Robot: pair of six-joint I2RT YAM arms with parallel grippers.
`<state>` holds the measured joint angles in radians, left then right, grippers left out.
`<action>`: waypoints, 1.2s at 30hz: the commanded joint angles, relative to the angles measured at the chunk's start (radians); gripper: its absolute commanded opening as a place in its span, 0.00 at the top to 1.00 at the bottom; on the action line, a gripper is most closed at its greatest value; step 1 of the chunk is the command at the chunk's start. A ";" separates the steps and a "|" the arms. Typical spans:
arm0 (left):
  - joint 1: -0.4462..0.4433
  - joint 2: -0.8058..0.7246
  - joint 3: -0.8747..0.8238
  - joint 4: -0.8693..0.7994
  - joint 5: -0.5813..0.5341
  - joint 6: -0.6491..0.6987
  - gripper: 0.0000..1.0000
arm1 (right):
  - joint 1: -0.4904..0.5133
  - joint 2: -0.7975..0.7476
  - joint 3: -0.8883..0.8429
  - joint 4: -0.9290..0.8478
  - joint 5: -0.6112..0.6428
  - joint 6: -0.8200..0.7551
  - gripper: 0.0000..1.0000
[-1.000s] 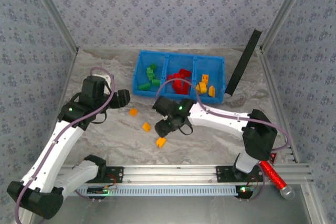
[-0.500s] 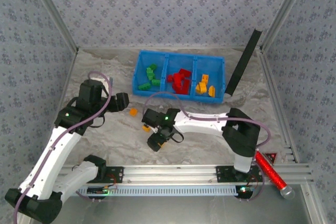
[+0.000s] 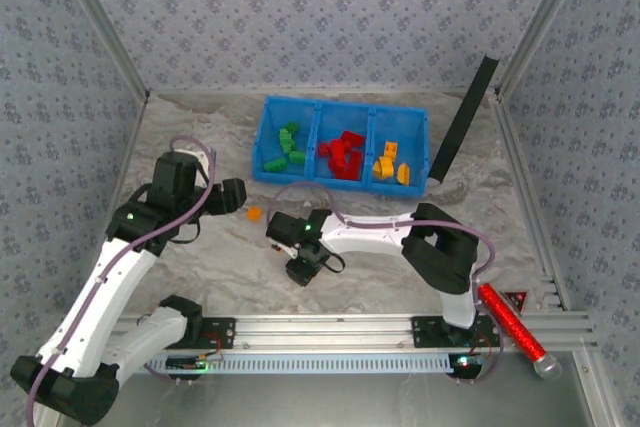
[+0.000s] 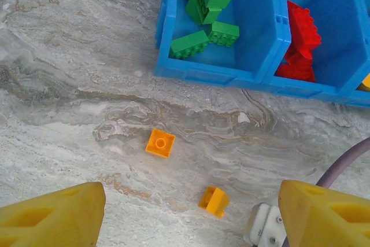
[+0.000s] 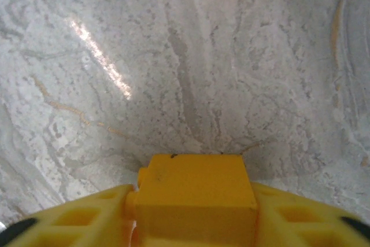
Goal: Sort the legos into containers by color
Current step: Pick up the lego from the bottom-center of the table, then place the lego in the container.
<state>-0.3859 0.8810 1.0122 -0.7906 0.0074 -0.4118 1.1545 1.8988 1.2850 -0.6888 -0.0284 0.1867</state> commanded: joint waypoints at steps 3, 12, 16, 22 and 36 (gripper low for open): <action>0.009 0.007 0.028 -0.021 -0.014 -0.001 0.21 | -0.022 -0.021 -0.028 -0.065 -0.006 -0.025 0.63; 0.009 0.024 0.034 -0.006 -0.014 0.004 0.21 | -0.396 -0.320 -0.028 -0.155 0.130 -0.010 0.65; 0.009 0.035 0.034 -0.002 -0.009 0.007 0.21 | -0.569 -0.346 0.061 -0.134 0.189 -0.024 0.65; 0.009 0.039 0.039 -0.010 -0.015 0.017 0.21 | -0.738 -0.249 0.177 -0.061 0.272 -0.043 0.66; 0.010 0.056 0.055 -0.039 -0.039 0.025 0.20 | -0.835 0.180 0.510 -0.057 0.419 -0.163 0.64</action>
<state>-0.3813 0.9443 1.0298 -0.8013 -0.0154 -0.4034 0.3313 2.0300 1.7241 -0.7231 0.3260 0.0608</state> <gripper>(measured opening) 0.802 0.416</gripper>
